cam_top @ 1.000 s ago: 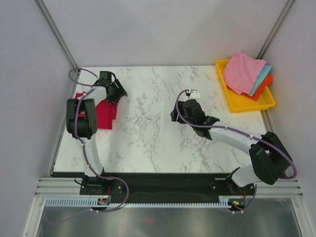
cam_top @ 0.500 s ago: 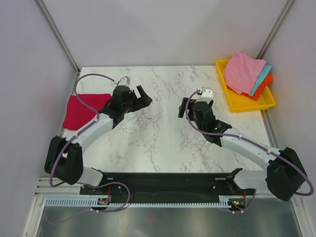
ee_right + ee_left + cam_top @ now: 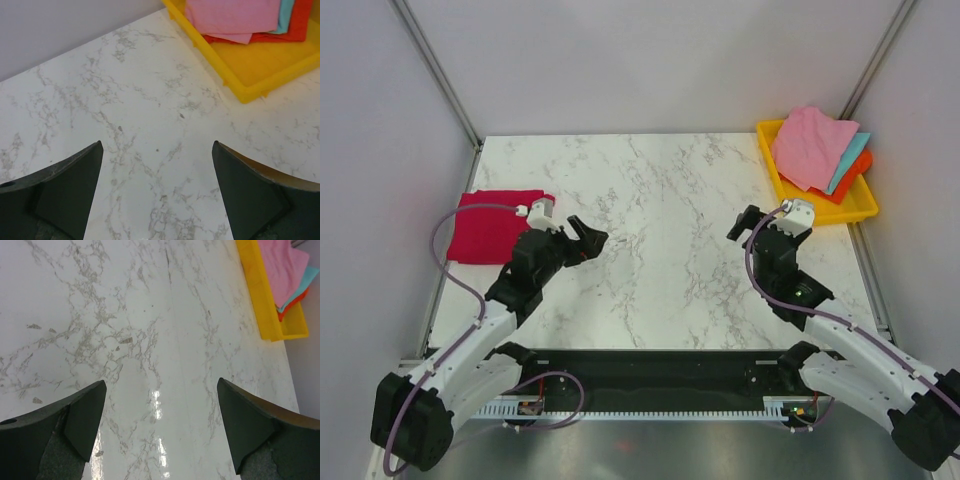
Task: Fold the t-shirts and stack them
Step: Reset both grippers
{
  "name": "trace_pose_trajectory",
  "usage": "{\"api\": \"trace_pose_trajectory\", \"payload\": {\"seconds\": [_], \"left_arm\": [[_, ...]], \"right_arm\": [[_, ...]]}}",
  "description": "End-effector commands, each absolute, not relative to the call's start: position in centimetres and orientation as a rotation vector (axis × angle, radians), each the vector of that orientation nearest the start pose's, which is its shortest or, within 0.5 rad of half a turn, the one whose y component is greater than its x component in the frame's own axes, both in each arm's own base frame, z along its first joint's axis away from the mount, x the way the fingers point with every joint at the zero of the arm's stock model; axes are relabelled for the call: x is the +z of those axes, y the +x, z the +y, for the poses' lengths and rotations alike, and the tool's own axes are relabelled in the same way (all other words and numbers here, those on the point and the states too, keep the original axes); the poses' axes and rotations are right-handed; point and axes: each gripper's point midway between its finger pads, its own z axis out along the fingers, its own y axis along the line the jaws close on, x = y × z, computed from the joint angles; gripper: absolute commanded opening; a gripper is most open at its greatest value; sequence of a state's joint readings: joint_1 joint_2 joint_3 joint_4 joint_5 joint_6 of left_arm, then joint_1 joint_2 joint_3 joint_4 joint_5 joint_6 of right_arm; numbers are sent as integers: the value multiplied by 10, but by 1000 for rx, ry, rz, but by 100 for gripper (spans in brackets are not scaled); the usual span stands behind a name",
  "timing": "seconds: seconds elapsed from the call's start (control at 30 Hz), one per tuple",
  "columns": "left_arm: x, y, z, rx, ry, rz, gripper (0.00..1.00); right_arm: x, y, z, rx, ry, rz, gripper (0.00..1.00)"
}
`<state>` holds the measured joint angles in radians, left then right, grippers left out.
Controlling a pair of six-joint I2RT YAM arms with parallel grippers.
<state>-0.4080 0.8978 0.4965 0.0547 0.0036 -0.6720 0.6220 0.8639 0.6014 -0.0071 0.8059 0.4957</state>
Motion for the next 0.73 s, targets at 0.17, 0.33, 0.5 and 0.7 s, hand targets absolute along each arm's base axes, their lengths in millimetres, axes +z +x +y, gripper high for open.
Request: {"api": "trace_pose_trajectory", "payload": {"seconds": [0.17,0.33,0.5,0.7], "left_arm": [[186,295,-157,-792,-286,1845,100],[169,295,-150,-763,-395,1904,100],[165,296,-154,-784,-378,1902,100],[155,298,-159,-792,-367,1931,99]], "right_arm": [[180,312,58,58,587,1751,98],[172,318,63,60,596,1778,98],[162,321,66,46,597,1805,98],[160,322,70,65,578,1817,98]]}}
